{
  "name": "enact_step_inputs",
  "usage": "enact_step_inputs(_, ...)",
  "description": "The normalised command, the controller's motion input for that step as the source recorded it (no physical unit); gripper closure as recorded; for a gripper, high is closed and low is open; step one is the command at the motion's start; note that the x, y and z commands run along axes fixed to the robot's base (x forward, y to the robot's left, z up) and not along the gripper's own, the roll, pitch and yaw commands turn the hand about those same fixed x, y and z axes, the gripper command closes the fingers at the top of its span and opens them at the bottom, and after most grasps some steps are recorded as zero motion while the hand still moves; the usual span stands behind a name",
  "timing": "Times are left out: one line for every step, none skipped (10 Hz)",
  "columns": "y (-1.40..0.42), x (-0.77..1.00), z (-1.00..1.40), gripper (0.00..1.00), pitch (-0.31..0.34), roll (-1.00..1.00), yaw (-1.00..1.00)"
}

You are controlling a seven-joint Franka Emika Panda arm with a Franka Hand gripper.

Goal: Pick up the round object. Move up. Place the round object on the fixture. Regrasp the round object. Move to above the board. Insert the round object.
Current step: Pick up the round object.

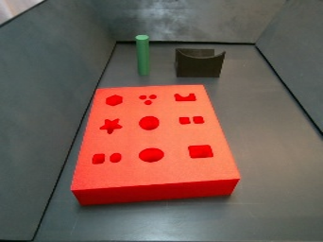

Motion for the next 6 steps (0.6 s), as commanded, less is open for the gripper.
enact_step_inputs(-0.25, 0.00, -0.35, 0.00, 0.099, 0.28, 0.00)
enact_step_inputs(-0.78, 0.44, -0.77, 0.00, 0.054, 0.15, 0.00)
enact_step_inputs(-0.77, 0.41, -1.00, 0.00, 0.019, 0.05, -0.05)
enact_step_inputs(-0.46, 0.36, -0.89, 0.00, 0.096, 0.08, -0.35)
enact_step_inputs(-0.31, 0.39, -0.81, 0.00, 0.107, 0.00, -0.41)
enact_step_inputs(0.00, 0.41, -0.55, 0.00, 0.154, 0.00, -0.33)
